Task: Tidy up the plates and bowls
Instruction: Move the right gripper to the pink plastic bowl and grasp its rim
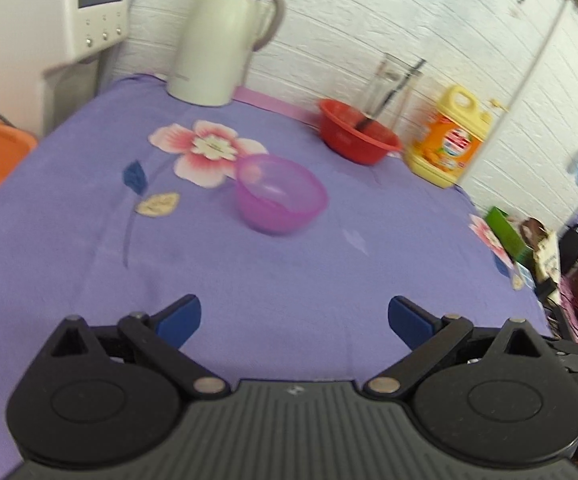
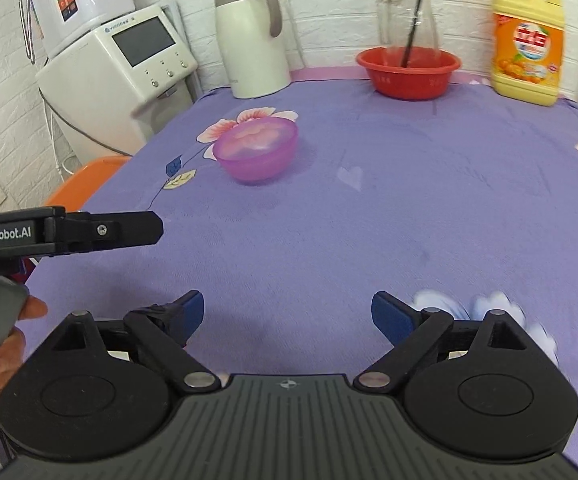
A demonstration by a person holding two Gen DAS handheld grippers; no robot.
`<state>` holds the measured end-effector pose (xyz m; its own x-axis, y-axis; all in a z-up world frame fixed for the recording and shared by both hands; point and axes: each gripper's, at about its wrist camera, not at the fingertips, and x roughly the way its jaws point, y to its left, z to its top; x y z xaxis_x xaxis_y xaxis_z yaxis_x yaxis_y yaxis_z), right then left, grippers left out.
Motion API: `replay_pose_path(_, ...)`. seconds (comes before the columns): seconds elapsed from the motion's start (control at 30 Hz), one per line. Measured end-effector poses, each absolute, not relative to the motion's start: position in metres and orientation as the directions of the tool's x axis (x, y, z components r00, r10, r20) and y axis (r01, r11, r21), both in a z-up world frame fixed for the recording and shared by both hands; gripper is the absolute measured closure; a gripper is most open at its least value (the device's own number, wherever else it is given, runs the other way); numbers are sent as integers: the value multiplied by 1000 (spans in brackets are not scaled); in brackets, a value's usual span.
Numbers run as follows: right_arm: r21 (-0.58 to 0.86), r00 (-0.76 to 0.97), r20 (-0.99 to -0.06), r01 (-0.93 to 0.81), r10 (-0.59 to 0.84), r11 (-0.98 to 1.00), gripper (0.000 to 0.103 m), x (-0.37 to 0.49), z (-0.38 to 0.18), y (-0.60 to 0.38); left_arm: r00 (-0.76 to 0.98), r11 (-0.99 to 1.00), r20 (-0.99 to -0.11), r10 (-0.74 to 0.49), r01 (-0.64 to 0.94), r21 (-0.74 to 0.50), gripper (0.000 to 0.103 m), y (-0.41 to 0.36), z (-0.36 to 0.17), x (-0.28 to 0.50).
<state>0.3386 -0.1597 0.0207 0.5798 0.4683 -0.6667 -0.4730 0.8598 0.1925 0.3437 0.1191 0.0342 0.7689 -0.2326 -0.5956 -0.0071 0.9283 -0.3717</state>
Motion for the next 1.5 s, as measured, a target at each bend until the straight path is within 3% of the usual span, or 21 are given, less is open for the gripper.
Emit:
replay_pose_path(0.57, 53, 600, -708, -480, 372, 876, 0, 456, -20, -70, 746, 955, -657, -108, -106, -278, 2, 136, 7, 483)
replay_pose_path(0.67, -10, 616, -708, -498, 345, 867, 0, 458, -24, -62, 743, 962, -661, -108, -88, -257, 2, 136, 0, 500)
replay_pose_path(0.9, -10, 567, -753, -517, 334, 856, 0, 470, -15, -59, 738, 971, -659, -146, -22, -239, 2, 132, -9, 521)
replay_pose_path(1.1, -16, 574, -739, -540, 354, 842, 0, 480, -16, -39, 726, 977, -667, -169, 36, -208, 3, 130, -15, 534)
replay_pose_path(1.17, -9, 582, -729, -535, 361, 845, 0, 486, -17, -34, 722, 978, -666, -189, 81, -190, 8, 130, -17, 539)
replay_pose_path(1.3, -11, 605, -688, -561, 400, 828, 0, 488, -21, -32, 697, 971, -678, -233, 209, -118, 29, 120, -15, 542)
replay_pose_path(1.43, -25, 609, -670, -589, 424, 808, 0, 487, -16, -30, 691, 961, -670, -271, 235, -145, 48, 118, -12, 539)
replay_pose_path(1.5, -46, 619, -663, -594, 420, 803, 0, 484, -12, -28, 705, 960, -653, -277, 237, -152, 49, 116, -7, 532)
